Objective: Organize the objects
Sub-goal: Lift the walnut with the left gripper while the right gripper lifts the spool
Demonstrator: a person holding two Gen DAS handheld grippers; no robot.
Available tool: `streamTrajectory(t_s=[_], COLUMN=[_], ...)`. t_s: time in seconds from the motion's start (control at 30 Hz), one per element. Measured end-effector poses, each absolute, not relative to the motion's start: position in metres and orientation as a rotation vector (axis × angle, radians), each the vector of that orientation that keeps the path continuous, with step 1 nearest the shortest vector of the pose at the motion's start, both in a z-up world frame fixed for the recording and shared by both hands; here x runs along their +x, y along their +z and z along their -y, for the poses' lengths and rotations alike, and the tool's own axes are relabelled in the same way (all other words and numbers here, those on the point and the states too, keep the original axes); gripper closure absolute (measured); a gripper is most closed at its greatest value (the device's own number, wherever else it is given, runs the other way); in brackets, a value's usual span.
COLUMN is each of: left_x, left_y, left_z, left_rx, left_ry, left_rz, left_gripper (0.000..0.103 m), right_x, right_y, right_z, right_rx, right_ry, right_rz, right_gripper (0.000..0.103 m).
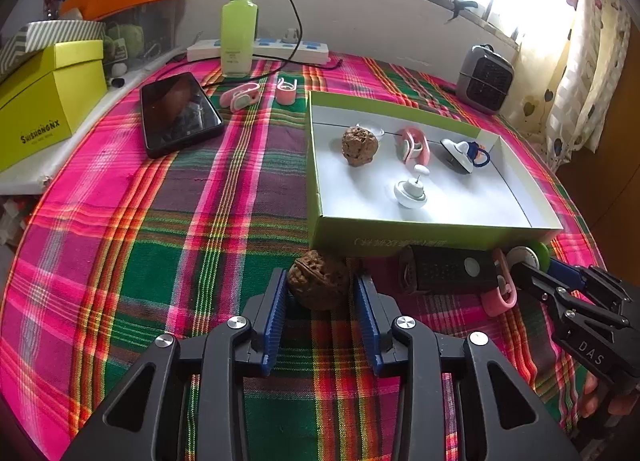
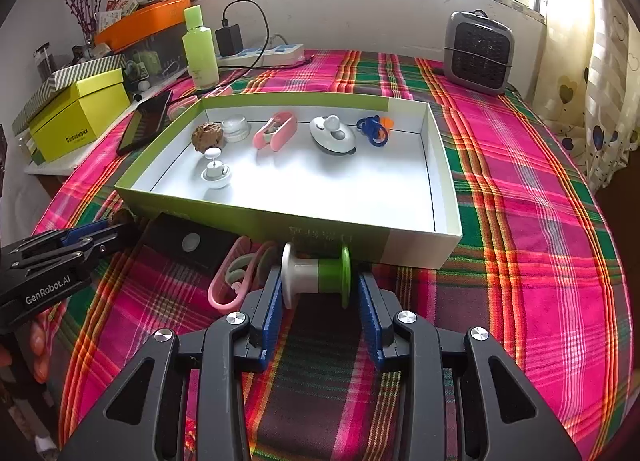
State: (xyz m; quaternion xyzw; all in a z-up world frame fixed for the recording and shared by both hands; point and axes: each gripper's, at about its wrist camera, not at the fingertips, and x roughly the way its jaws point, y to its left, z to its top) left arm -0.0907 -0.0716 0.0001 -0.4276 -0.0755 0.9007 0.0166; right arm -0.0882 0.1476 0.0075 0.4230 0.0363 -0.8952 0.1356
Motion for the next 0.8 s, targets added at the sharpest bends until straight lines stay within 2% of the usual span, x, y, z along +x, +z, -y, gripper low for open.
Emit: streamTrajectory(t_s=[0.3,0.53,0.8], left_x=[-0.0957,-0.0955,-0.0948], left_y=[0.0003,0.0003,0.0002], left_z=[0.0703,0.0709,0.0720], left_rx=[-1.330,-1.337,-1.337], left_ry=[2.812,2.826,2.825], left_rz=[0.230,0.221,0.226], left_gripper=[0.069,0.074,0.074], right_x=[-0.0910,-0.0915,-0.0892], right_y=[0.0048,0.0058,0.0074], right_z=[-0.1530,-0.1552,-0.1570], right_rx=[1.243,1.235,1.218], right_ry=[-2.581,-2.586,-2.589], right_rz=[-0.066,-0.044,-0.032], right_gripper=[0.067,0.067,0.069])
